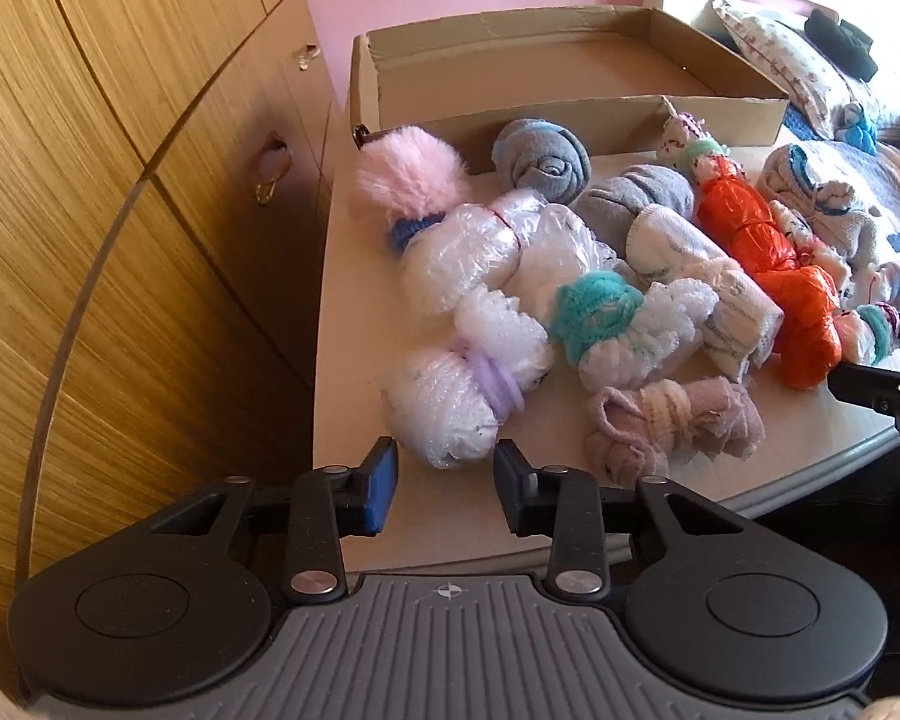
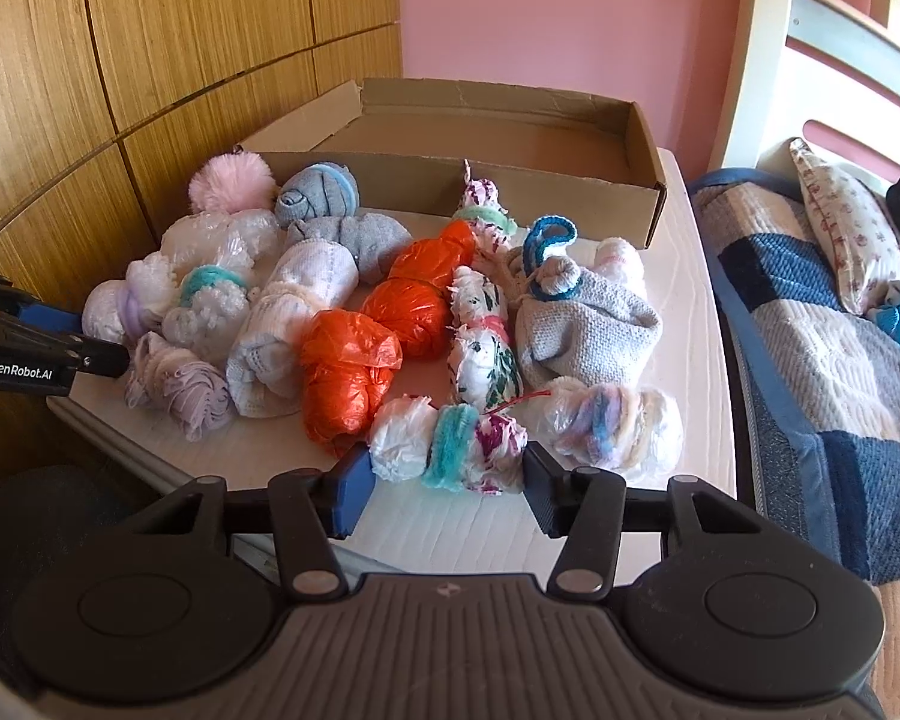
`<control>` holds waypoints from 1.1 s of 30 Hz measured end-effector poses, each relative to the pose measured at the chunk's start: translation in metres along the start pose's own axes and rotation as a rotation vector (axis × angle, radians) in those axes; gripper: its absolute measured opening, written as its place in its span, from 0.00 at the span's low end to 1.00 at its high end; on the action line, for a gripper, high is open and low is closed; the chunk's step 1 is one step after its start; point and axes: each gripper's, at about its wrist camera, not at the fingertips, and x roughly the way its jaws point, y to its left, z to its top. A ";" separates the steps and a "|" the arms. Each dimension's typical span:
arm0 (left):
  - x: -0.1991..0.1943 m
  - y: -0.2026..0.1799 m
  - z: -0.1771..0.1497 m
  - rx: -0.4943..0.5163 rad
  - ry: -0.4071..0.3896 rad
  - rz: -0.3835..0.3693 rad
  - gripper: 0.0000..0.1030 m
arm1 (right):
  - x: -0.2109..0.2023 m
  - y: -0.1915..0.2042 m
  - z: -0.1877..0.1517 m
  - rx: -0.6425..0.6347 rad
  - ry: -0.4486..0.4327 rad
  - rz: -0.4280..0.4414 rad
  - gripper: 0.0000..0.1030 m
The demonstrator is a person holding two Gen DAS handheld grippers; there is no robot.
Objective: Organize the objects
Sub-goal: 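Grasp a sock bundle with each gripper from the dresser, then carry the lilac-tied bundle into the box with the left gripper while the right carries the teal-striped roll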
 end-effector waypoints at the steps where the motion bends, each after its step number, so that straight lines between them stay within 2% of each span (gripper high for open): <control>1: 0.000 -0.001 -0.001 0.004 -0.002 0.002 0.44 | 0.000 0.000 0.000 0.001 0.001 0.000 0.48; 2: -0.002 -0.002 -0.001 0.010 -0.014 0.004 0.50 | 0.000 -0.001 -0.001 0.002 0.003 0.001 0.48; 3: -0.005 -0.003 -0.002 0.017 -0.032 0.014 0.66 | 0.000 -0.001 -0.001 0.005 0.004 0.003 0.48; 5: -0.010 -0.005 -0.002 0.027 -0.067 0.037 0.83 | 0.001 -0.001 -0.001 0.007 0.004 0.004 0.48; 9: -0.016 -0.012 0.003 0.069 -0.096 0.043 0.85 | 0.001 -0.001 0.000 0.007 0.002 0.003 0.48; 13: -0.005 -0.014 0.011 0.104 -0.091 0.044 0.83 | 0.000 0.001 0.001 0.006 -0.003 0.007 0.48; 15: 0.004 -0.014 0.015 0.104 -0.069 0.025 0.68 | -0.001 0.000 0.000 0.008 -0.007 0.006 0.47; 18: 0.010 -0.012 0.014 0.103 -0.043 0.022 0.53 | -0.004 -0.002 0.001 0.013 -0.018 0.006 0.46; 21: 0.008 -0.008 0.012 0.088 -0.042 0.016 0.50 | -0.005 -0.003 0.001 0.020 -0.018 0.010 0.46; 27: -0.015 -0.003 0.014 0.056 -0.072 0.004 0.50 | -0.019 -0.007 0.001 0.028 -0.054 0.014 0.46; 33: -0.040 0.000 0.038 0.021 -0.114 -0.004 0.50 | -0.042 -0.018 0.017 0.055 -0.124 0.020 0.46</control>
